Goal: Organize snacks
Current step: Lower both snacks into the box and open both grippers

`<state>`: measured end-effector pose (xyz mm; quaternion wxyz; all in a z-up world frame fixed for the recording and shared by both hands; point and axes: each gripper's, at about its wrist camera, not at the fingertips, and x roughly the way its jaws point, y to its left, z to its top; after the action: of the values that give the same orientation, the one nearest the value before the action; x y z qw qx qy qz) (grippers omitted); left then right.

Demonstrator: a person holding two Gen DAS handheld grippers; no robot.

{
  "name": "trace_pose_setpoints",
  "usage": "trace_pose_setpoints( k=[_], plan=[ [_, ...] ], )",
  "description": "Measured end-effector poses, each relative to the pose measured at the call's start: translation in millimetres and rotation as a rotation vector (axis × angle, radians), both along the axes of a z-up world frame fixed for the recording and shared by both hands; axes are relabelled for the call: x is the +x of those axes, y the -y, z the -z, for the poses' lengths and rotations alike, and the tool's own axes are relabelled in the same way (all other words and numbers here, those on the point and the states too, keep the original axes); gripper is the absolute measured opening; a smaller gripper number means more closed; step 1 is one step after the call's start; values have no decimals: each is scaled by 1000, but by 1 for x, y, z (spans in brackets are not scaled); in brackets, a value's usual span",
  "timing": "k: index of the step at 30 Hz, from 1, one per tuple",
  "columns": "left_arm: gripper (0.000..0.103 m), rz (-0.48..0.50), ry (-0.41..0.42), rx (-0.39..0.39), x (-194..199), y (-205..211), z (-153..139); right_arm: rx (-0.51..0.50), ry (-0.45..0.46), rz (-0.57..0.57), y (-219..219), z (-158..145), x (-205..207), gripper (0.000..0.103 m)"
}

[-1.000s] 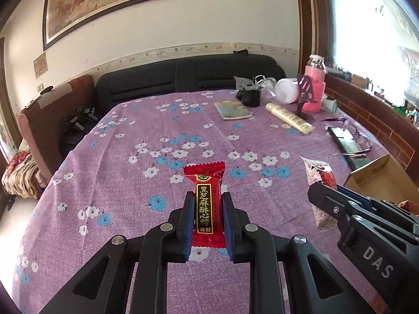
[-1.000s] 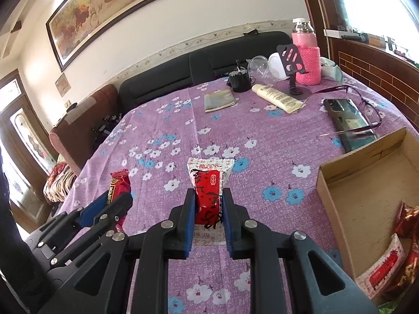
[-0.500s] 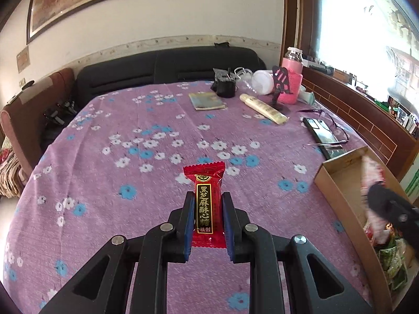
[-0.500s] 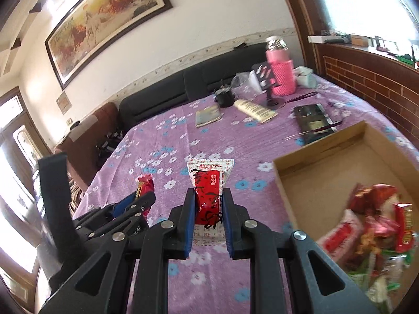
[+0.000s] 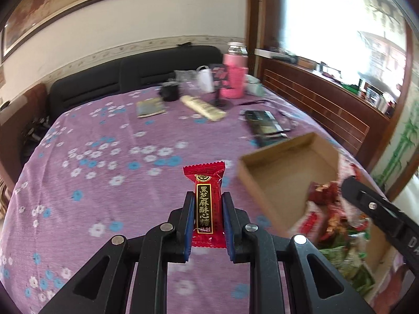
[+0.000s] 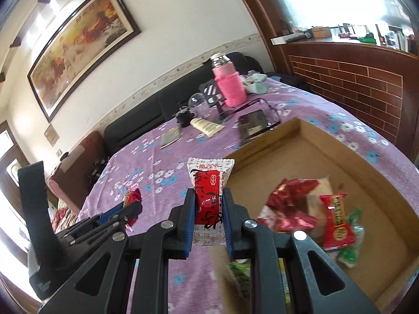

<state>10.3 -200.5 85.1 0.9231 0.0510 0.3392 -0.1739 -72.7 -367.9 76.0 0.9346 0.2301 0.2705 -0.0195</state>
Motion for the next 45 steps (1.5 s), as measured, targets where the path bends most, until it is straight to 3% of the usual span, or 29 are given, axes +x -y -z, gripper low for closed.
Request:
trace_pose_setpoints(
  k=[8, 19, 22, 26, 30, 36, 45],
  plan=[
    [20, 116, -12, 0, -28, 63, -2, 7, 10, 59, 42, 4, -26, 18],
    [19, 244, -56, 18, -51, 115, 25, -14, -52, 122, 81, 27, -46, 19],
    [19, 276, -58, 24, -53, 123, 30, -33, -73, 139, 84, 33, -46, 19],
    [20, 294, -1, 57, -61, 131, 34, -71, -117, 148, 81, 45, -45, 18],
    [21, 303, 37, 73, -66, 133, 37, -52, -137, 138, 84, 53, -42, 19],
    [23, 294, -19, 17, -54, 125, 40, -48, -145, 105, 83, 57, -37, 19],
    [24, 298, -32, 6, -55, 124, 41, -64, -162, 104, 80, 57, -34, 19]
  ],
)
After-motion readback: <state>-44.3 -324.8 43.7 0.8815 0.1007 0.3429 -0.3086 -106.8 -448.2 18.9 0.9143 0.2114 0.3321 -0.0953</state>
